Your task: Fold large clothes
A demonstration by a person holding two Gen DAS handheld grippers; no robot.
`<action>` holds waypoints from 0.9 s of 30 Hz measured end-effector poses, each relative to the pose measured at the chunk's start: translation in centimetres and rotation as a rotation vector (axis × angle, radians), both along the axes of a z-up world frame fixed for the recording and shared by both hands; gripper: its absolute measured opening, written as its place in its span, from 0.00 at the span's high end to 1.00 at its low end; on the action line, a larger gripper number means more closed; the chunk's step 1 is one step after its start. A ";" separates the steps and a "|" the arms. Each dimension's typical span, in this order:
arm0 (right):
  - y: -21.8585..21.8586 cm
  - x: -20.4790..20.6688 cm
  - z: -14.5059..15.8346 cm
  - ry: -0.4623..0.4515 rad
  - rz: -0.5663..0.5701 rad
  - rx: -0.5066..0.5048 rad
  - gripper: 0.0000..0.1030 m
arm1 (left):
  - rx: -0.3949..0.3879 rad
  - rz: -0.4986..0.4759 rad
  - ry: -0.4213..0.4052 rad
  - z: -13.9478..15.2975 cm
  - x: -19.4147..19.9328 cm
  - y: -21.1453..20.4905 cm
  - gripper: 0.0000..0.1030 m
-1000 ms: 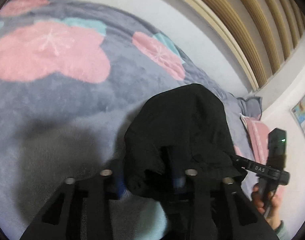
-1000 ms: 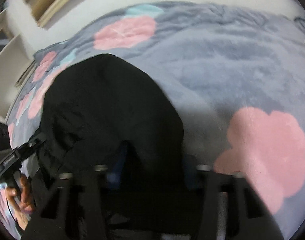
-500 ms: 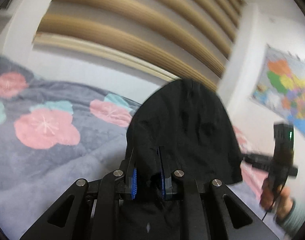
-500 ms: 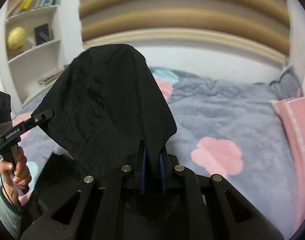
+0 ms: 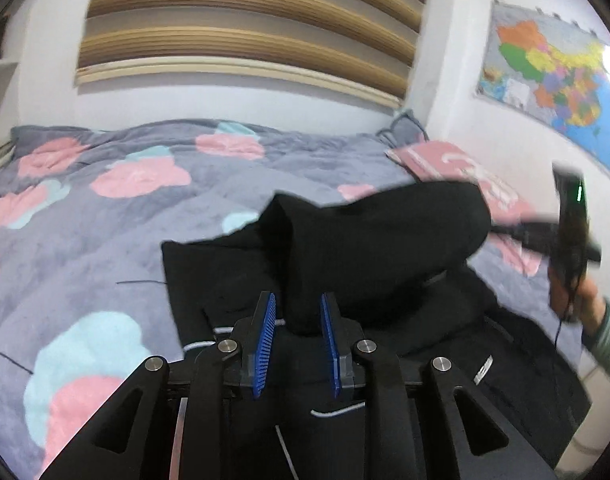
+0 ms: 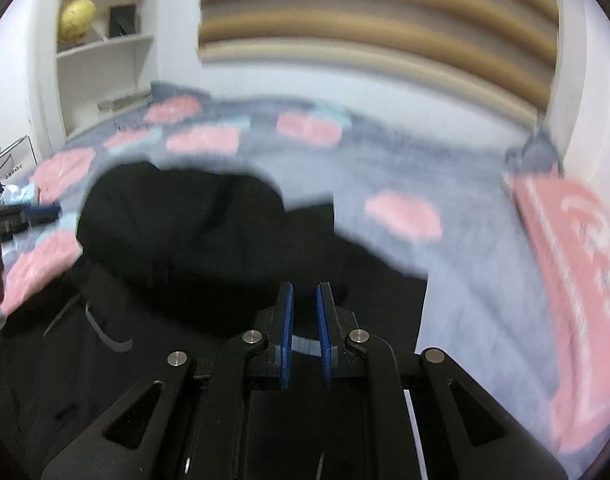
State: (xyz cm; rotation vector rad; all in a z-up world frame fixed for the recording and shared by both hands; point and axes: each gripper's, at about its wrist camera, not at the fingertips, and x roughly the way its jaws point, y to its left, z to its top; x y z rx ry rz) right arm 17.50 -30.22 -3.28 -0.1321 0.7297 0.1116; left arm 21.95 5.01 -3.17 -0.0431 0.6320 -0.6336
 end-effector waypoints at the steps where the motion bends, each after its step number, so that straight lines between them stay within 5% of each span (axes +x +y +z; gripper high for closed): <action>1: -0.3 -0.1 -0.1 0.025 -0.014 0.018 0.85 | -0.015 0.000 -0.004 0.7 0.2 -0.1 0.77; 3: -0.7 -0.2 0.7 0.029 -0.020 0.059 0.76 | -0.038 -0.021 -0.039 3.0 0.4 -1.0 0.76; 5: -0.9 -0.2 2.8 -0.001 -0.018 0.118 0.49 | -0.030 -0.047 -0.089 5.2 0.8 -3.1 0.66; 7: 0.2 0.1 5.1 -0.056 -0.030 0.122 0.49 | -0.003 -0.057 -0.112 6.6 1.6 -5.5 0.50; 13: 3.4 7.9 8.6 -0.020 -0.070 0.135 0.49 | 0.128 -0.005 -0.046 7.0 7.5 -12.7 0.49; 15: 3.6 10.7 7.7 0.037 -0.079 0.148 0.49 | 0.122 0.014 0.060 4.9 10.2 -13.3 0.49; 18: 3.2 14.2 3.5 0.239 -0.077 0.214 0.49 | -0.011 -0.058 0.283 0.6 12.1 -12.0 0.50; 20: 2.7 13.2 -0.7 0.393 -0.030 0.320 0.50 | -0.069 -0.123 0.361 -2.0 11.0 -11.0 0.54; 24: 3.7 8.5 -6.2 0.459 0.033 0.260 0.50 | -0.066 -0.162 0.428 -6.2 7.0 -10.1 0.54; 27: 4.0 6.1 -9.1 0.394 0.017 0.234 0.50 | -0.021 -0.110 0.429 -9.8 5.7 -10.7 0.54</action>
